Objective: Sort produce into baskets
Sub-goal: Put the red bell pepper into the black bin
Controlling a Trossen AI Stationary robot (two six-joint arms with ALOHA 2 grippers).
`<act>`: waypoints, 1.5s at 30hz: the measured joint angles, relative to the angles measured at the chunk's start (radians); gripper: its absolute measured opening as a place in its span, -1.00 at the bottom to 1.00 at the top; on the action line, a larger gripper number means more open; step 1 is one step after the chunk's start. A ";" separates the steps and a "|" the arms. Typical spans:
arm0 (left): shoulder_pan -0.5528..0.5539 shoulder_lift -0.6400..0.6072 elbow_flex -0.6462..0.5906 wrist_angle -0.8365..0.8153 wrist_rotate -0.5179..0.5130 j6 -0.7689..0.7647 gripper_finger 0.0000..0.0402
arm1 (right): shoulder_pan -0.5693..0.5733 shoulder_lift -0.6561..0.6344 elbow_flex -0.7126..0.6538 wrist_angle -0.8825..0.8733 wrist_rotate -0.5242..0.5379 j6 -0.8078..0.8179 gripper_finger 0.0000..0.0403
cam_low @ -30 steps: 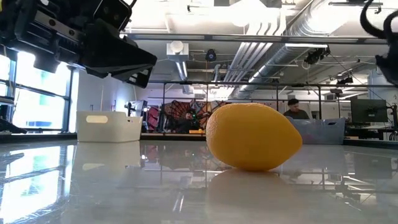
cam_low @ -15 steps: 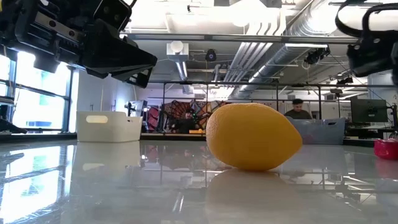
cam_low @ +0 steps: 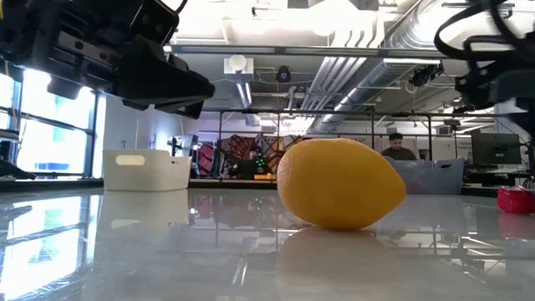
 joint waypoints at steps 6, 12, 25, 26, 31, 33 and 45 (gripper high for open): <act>0.025 0.000 0.000 -0.001 0.000 0.000 -1.00 | -0.051 -0.001 -0.005 0.028 0.038 0.071 -0.03; 0.041 0.000 0.000 -0.016 0.001 0.000 -1.00 | -0.082 -0.001 -0.044 0.029 0.030 0.070 -0.04; 0.057 0.000 0.000 -0.024 0.002 0.000 -1.00 | -0.084 -0.001 -0.045 -0.051 0.064 0.014 -0.46; 0.057 0.000 0.000 -0.024 0.002 0.000 -1.00 | -0.084 -0.001 -0.045 -0.069 0.064 0.014 -0.47; 0.057 0.000 0.000 -0.024 0.003 0.006 -1.00 | -0.086 -0.001 -0.045 -0.140 0.089 -0.016 -0.55; 0.057 0.000 0.000 -0.024 0.003 0.015 -1.00 | -0.097 -0.002 -0.045 -0.151 0.106 -0.022 -0.58; 0.058 0.000 0.000 -0.024 0.002 0.078 -1.00 | -0.207 -0.003 -0.014 -0.165 0.087 -0.469 -0.43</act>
